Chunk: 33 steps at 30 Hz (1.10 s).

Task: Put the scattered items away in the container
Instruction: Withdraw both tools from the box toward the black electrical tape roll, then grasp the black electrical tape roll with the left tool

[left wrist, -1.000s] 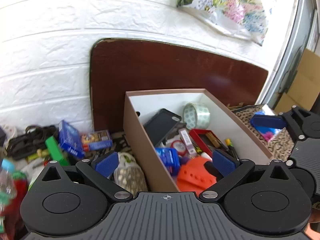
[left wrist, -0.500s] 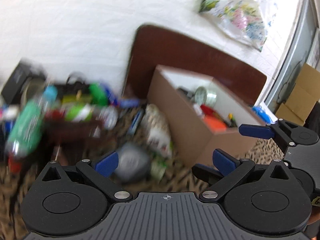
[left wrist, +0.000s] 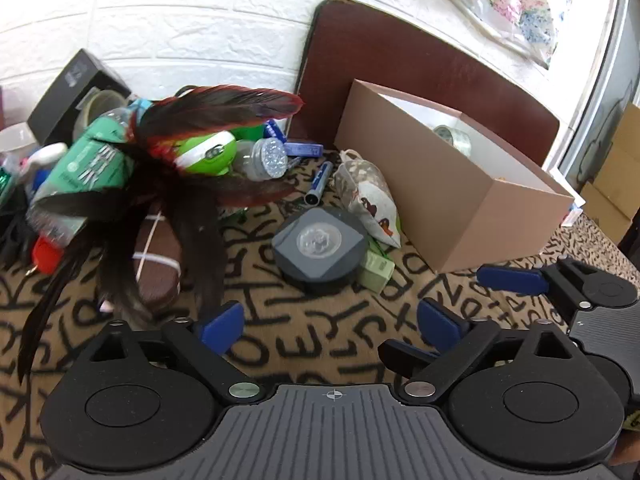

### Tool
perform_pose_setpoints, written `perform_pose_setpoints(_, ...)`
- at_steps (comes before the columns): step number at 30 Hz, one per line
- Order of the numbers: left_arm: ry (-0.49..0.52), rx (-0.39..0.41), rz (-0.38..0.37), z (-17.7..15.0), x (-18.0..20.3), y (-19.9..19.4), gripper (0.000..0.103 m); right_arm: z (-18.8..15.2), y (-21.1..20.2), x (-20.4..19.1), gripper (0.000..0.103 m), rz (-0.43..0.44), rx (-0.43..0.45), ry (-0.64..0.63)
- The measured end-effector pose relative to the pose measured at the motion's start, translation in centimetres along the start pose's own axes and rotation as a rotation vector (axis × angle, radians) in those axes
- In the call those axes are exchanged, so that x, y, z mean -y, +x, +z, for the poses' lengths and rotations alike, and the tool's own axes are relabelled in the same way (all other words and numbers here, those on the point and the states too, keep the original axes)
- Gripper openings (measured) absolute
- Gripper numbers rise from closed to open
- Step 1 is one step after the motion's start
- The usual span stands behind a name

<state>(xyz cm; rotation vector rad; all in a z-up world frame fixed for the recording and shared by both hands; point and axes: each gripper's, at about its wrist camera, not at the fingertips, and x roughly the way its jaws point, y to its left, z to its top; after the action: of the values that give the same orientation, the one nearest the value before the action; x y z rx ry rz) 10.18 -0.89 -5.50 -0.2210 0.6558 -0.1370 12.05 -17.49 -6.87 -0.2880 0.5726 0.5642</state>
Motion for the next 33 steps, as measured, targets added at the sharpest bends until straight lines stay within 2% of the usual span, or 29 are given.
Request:
perform_pose_setpoints(4, 0.007, -0.012, -0.005, 0.8, 0.0, 1.6, 0.090, 0.2, 1.0, 0.0, 0.102, -0.023, 0.023, -0.046)
perform_pose_setpoints(14, 0.036, -0.026, 0.005, 3.1, -0.8, 5.1, 0.081, 1.3, 5.0, 0.5, 0.098, 0.027, 0.019, -0.052)
perform_pose_setpoints(19, 0.008, -0.044, 0.016, 3.3, -2.1, 5.9, 0.071, 2.1, 6.8, 0.3, 0.090, 0.055, 0.012, -0.087)
perform_pose_setpoints(22, -0.014, -0.057, 0.019, 3.2, -3.1, 5.6, 0.065, 2.3, 7.8, 0.0, 0.086, 0.075, 0.010, -0.105)
perform_pose_setpoints(24, -0.011, -0.064, 0.031, 3.2, -3.5, 5.3, 0.065, 2.5, 8.2, -0.1, 0.079, 0.106, 0.005, -0.103)
perform_pose_setpoints(27, -0.019, -0.059, 0.028, 2.9, -4.0, 4.0, 0.065, 2.7, 7.8, -0.8, 0.077, 0.110, 0.009, -0.125)
perform_pose_setpoints(30, -0.024, -0.043, 0.023, 2.5, -4.2, 1.5, 0.068, 2.4, 6.0, -2.0, 0.069, 0.148, 0.059, -0.189)
perform_pose_setpoints(33, -0.012, -0.010, 0.025, 1.9, -4.3, -1.4, 0.074, 2.1, 3.9, -3.7, 0.069, 0.193, 0.119, -0.284)
